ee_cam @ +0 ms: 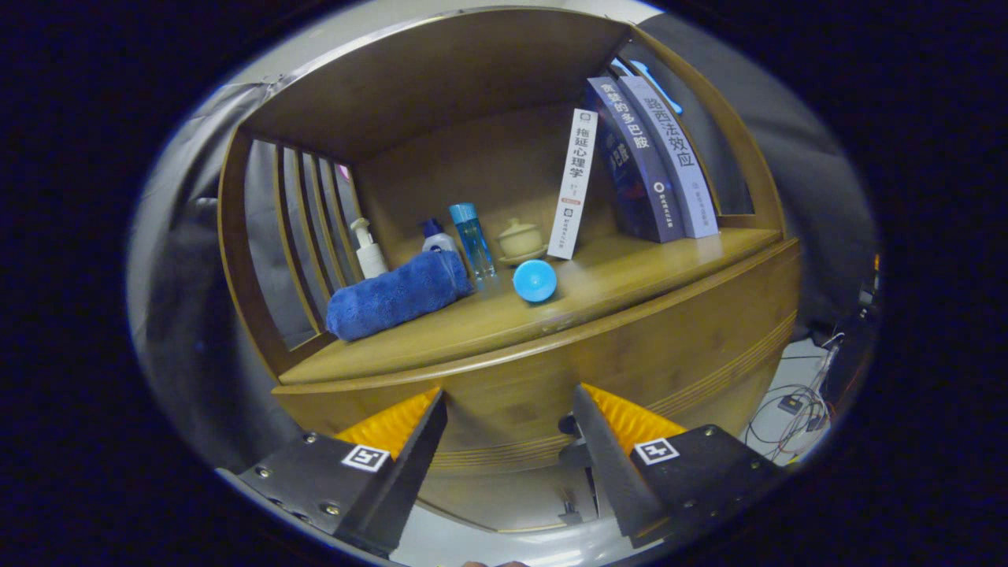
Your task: Pull open the drawer, take out the items inside it, and place them on the countertop above the cabinet.
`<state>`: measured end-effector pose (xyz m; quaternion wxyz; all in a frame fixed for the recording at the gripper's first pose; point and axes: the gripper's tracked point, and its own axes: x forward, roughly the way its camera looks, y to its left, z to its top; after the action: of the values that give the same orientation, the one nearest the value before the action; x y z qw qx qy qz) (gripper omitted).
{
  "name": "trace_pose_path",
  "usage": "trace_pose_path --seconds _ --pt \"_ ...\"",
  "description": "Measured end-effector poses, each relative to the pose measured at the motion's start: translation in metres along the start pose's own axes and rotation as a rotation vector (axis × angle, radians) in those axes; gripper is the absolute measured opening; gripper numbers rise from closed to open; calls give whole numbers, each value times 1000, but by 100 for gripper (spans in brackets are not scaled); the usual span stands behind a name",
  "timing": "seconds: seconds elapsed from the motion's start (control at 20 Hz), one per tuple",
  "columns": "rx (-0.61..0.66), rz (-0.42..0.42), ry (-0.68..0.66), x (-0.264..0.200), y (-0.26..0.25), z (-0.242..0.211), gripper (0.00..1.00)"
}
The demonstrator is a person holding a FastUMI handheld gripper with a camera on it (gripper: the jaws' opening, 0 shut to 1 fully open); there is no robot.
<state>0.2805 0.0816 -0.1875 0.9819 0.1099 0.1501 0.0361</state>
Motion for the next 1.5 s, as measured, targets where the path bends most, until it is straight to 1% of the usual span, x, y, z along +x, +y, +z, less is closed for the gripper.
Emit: trace_pose_path --seconds 0.55,0.75,0.85,1.05,1.2,1.35,1.5 --pt "9 5 -11 0 -1 2 97" --pt "57 16 -10 -2 1 4 97" --pt "53 3 -8 -7 -1 5 98" --pt "53 -13 -40 -29 -2 17 98" --pt "8 -38 -58 -58 -9 22 98" --pt "-27 -92 -82 -90 -23 31 98" --pt "-50 -129 -122 -122 -28 49 98"
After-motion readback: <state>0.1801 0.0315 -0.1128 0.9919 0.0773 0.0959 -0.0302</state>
